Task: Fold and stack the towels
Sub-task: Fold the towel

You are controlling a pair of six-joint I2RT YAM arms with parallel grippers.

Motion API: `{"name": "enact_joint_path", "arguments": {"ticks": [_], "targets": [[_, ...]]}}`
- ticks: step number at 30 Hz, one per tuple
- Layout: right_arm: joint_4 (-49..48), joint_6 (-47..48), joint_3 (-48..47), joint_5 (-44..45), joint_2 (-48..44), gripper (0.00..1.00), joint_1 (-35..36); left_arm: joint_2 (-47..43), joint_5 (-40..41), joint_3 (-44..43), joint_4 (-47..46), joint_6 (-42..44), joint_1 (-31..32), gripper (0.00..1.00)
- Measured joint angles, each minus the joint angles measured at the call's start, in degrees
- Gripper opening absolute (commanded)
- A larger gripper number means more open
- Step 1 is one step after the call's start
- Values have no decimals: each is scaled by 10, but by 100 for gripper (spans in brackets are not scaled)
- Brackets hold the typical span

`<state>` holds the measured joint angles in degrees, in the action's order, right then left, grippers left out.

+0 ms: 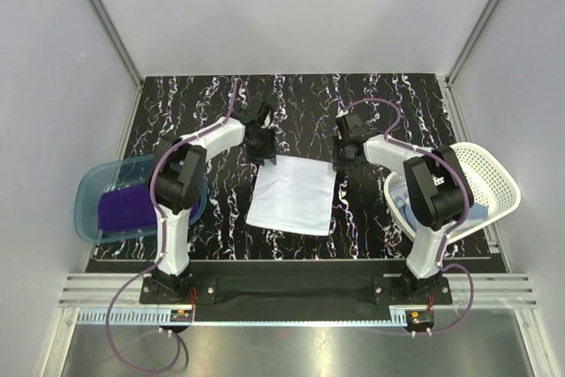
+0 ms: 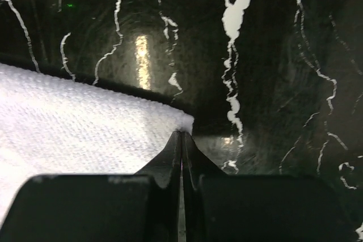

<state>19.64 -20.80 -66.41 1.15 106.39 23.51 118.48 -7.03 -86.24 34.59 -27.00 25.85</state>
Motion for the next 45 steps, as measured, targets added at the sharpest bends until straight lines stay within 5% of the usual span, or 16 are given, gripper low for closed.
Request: {"name": "enact_joint_path", "arguments": {"ticks": [20, 25, 28, 34, 45], "targets": [[1, 137, -63, -32, 51, 4, -9, 9, 18, -61, 32, 6, -11, 55], [7, 170, -89, -72, 68, 15, -23, 9, 16, -89, 46, 47, -13, 56], [33, 199, -108, -106, 70, 33, -33, 9, 9, -104, 64, 101, -17, 56], [97, 255, -176, -205, 70, 50, -50, 10, -21, -138, 85, 196, -30, 56], [249, 364, -337, -316, 190, 44, -97, 41, -65, -127, 81, 278, -61, 55]]}}
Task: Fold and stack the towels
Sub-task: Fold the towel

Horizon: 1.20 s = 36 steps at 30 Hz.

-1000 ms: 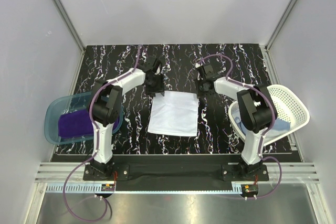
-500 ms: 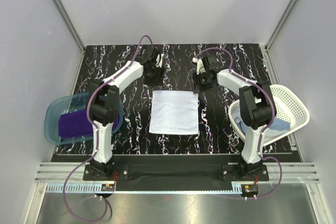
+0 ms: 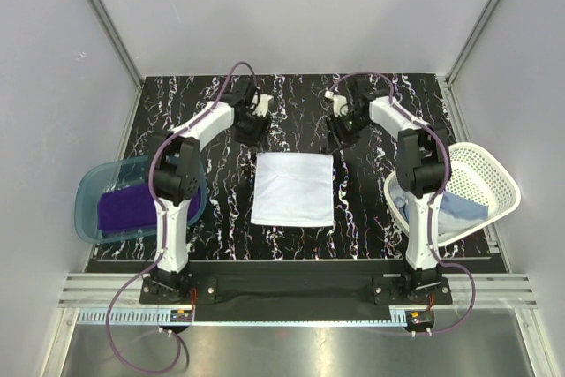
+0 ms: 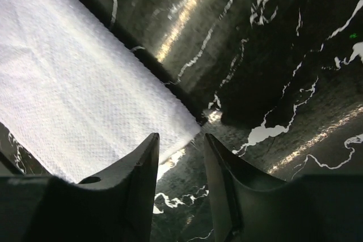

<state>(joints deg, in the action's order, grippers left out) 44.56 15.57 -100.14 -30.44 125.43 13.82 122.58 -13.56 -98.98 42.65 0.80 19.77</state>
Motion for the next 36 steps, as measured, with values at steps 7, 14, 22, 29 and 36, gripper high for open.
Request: {"name": "enact_joint_path", "arguments": {"ticks": [7, 14, 22, 29, 36], "targets": [[78, 40, -32, -37, 56, 44, -28, 43, -9, -14, 2, 23, 0, 49], [90, 55, -61, -56, 67, 43, -28, 48, -12, -19, 4, 33, 0, 43], [94, 57, -68, -74, 87, 40, -28, 53, -1, -37, 20, 45, 0, 51], [94, 60, -80, -84, 98, 32, -28, 53, 7, -66, 38, 55, -3, 52], [95, 67, -82, -88, 101, 31, -28, 56, -21, -88, 45, 79, -4, 47]]}}
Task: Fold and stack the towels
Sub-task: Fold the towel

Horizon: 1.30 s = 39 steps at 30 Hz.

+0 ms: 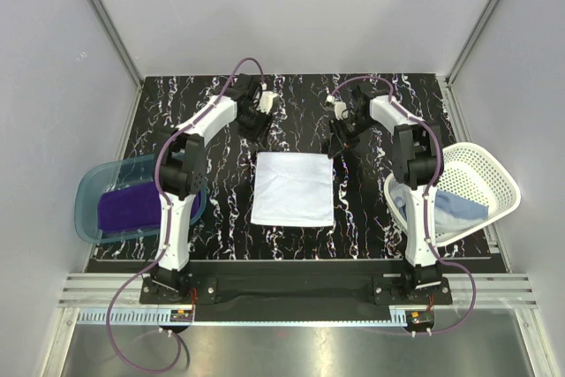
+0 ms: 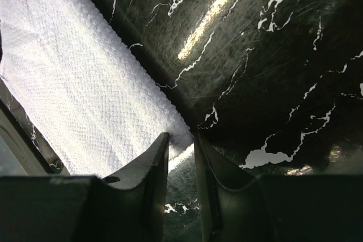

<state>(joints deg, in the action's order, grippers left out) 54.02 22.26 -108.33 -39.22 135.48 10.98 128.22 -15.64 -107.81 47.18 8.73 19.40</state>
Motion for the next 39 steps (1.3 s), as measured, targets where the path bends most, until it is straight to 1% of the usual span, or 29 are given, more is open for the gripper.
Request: {"name": "enact_joint_path", "arguments": {"ticks": [2, 8, 12, 15, 22, 25, 27, 28, 29, 30, 32, 33, 34, 39], "targets": [[3, 0, -6, -7, 5, 32, 0, 4, -3, 0, 3, 5, 0, 44], [20, 3, -26, -10, 17, 33, 0, 19, -7, 1, 11, 11, -1, 41], [23, 5, -28, -13, 19, 33, 0, 21, -10, 4, 14, 14, -2, 35], [23, 5, -28, -14, 19, 33, 0, 21, -14, 5, 14, 18, -3, 35], [25, 5, -29, -20, 22, 33, 0, 19, -19, 23, 12, 23, -3, 39], [24, 5, -29, -21, 22, 32, 0, 19, -21, 23, 12, 23, -3, 38], [24, 5, -29, -23, 23, 32, 0, 19, -21, 23, 12, 23, -3, 36], [24, 5, -29, -23, 23, 31, 0, 19, -21, 23, 12, 23, -3, 34], [24, 5, -29, -23, 23, 30, 0, 19, -21, 24, 11, 24, -3, 28], [24, 5, -29, -23, 23, 24, 0, 19, -21, 24, 10, 23, -3, 15], [24, 7, -29, -21, 23, 15, 0, 19, -21, 27, 10, 23, -3, 2], [23, 8, -29, -19, 24, 4, 0, 19, -21, 28, 10, 23, -3, 0], [23, 9, -29, -19, 24, 0, 0, 19, -21, 28, 10, 24, -3, 0], [12, 6, -25, -7, 24, 0, -2, 18, -13, 28, 10, 17, 1, 0]]}}
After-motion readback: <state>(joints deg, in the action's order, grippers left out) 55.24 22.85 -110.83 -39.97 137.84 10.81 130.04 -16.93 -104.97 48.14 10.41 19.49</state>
